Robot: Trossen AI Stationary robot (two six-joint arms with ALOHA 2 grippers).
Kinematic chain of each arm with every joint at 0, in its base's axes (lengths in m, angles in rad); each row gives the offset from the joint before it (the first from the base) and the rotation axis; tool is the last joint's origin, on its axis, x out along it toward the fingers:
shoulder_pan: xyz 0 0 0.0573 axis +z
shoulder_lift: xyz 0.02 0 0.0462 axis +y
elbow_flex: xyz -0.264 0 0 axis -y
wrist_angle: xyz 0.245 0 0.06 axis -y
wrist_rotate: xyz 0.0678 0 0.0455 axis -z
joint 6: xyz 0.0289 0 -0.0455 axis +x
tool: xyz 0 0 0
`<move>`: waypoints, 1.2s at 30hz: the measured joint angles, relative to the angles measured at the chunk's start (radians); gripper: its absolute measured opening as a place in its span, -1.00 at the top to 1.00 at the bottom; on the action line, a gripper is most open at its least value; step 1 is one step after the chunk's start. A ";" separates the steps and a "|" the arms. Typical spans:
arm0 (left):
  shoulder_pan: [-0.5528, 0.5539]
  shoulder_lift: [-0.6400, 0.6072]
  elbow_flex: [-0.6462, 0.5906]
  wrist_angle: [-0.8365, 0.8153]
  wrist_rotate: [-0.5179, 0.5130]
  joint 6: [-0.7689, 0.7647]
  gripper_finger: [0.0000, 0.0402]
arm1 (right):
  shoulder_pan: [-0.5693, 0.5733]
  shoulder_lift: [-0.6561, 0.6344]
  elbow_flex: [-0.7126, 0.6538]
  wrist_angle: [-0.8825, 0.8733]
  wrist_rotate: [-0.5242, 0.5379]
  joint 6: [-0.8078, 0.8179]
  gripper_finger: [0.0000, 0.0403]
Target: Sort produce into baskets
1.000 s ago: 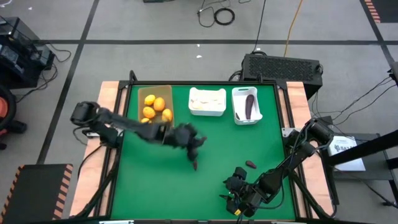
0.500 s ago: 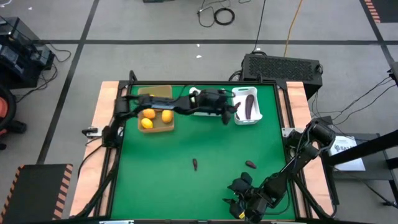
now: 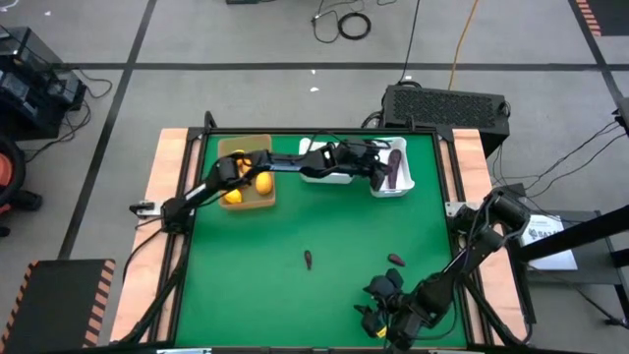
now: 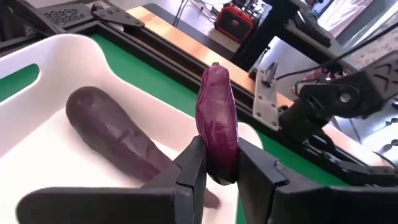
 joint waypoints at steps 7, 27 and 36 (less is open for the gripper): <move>0.000 0.009 0.004 -0.018 0.011 0.082 0.59 | -0.014 0.000 0.000 -0.085 -0.010 0.078 -0.40; 0.005 -0.188 0.004 -0.386 0.115 0.245 -0.06 | -0.098 0.000 0.000 -0.111 -0.220 0.066 -0.40; -0.040 -0.437 0.005 -1.158 0.126 0.621 -0.06 | -0.102 0.000 0.000 -0.160 -0.215 0.089 -0.40</move>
